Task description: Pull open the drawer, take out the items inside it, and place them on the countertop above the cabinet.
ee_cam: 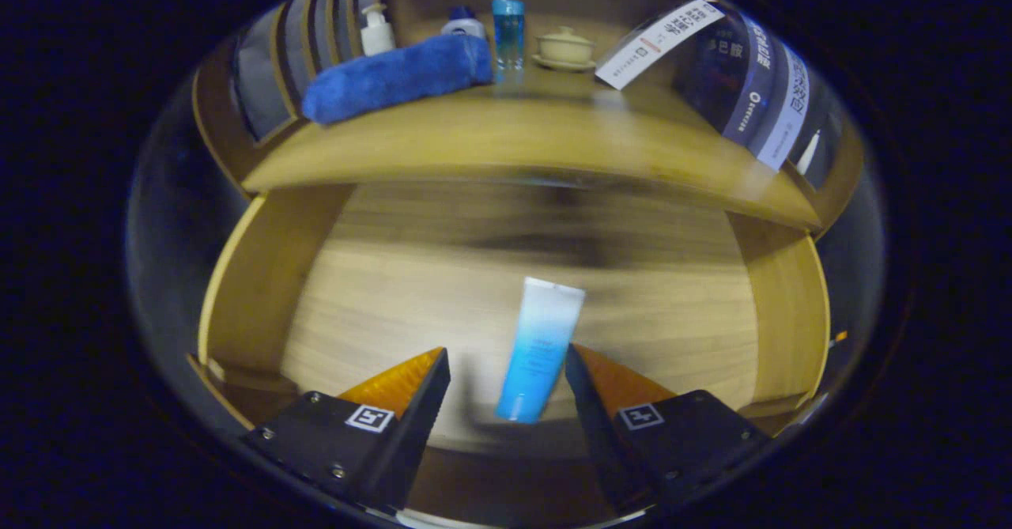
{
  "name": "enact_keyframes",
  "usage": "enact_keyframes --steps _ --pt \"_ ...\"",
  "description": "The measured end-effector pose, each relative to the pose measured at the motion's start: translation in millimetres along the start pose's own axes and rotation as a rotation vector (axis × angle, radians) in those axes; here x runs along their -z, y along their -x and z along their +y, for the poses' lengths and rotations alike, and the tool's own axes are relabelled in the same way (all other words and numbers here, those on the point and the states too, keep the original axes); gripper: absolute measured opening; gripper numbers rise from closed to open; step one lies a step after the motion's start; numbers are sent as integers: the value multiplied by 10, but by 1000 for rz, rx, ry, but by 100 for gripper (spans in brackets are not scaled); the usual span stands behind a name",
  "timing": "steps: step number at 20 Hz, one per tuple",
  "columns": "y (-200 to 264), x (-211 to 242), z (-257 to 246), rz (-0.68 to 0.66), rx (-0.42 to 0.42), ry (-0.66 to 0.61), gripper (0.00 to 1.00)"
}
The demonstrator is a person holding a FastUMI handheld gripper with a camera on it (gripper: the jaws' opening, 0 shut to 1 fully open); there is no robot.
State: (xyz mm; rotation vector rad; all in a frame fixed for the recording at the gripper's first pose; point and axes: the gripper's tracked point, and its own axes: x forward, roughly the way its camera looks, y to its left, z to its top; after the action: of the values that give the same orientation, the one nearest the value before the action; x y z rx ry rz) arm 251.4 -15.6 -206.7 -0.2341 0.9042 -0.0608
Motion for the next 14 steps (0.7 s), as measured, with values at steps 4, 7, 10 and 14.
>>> enact_keyframes --steps 4,7,10,14 --pt "-160 204 23 98 -5 11 65" --pt "-211 192 23 118 -12 -35 46" --pt "-161 156 27 92 -8 -33 42" --pt "31 -66 208 -70 -129 -145 42"
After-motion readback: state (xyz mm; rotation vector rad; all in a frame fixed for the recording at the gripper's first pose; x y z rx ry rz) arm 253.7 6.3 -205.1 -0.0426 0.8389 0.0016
